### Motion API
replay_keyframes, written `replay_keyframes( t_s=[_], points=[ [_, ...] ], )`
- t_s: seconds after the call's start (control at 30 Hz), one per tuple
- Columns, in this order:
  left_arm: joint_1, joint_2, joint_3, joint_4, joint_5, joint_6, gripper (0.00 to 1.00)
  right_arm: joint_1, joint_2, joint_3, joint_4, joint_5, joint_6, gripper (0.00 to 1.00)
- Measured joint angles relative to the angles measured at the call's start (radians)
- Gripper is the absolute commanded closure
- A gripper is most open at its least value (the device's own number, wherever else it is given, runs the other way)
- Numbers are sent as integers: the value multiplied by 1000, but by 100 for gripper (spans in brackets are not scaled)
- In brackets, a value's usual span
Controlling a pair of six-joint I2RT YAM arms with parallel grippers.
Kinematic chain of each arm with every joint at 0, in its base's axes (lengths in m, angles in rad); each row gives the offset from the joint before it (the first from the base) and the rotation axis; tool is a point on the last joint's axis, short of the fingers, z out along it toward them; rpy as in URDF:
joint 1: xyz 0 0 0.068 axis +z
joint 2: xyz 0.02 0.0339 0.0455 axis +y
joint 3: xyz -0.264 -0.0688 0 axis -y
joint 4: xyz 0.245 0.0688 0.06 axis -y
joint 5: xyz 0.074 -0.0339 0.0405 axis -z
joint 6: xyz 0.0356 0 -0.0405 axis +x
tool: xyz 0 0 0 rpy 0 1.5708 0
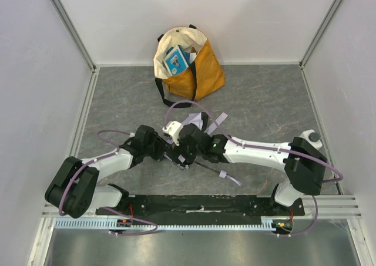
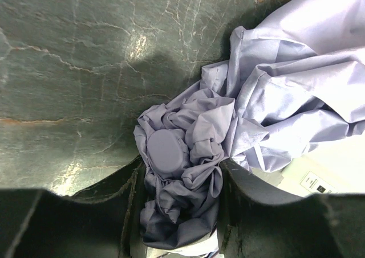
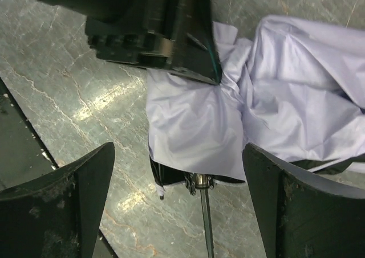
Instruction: Put away the umbrella
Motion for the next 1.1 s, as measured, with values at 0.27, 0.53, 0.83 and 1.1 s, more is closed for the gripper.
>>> replay_keyframes(
  t_s=[0.27,0.53,0.83,1.1],
  points=[
    [1,41,74,-121,25,4,98,186,106,-10,108,312,-150,10],
    [2,68,108,-174,42,3,98,317,283,-19,221,647,-262,30],
    [1,65,120,-209,42,2,98,323,349,-30,286,831,-244,54],
    [0,36,121,-255,24,2,98,338,383,-19,312,890,-279,100]
  ],
)
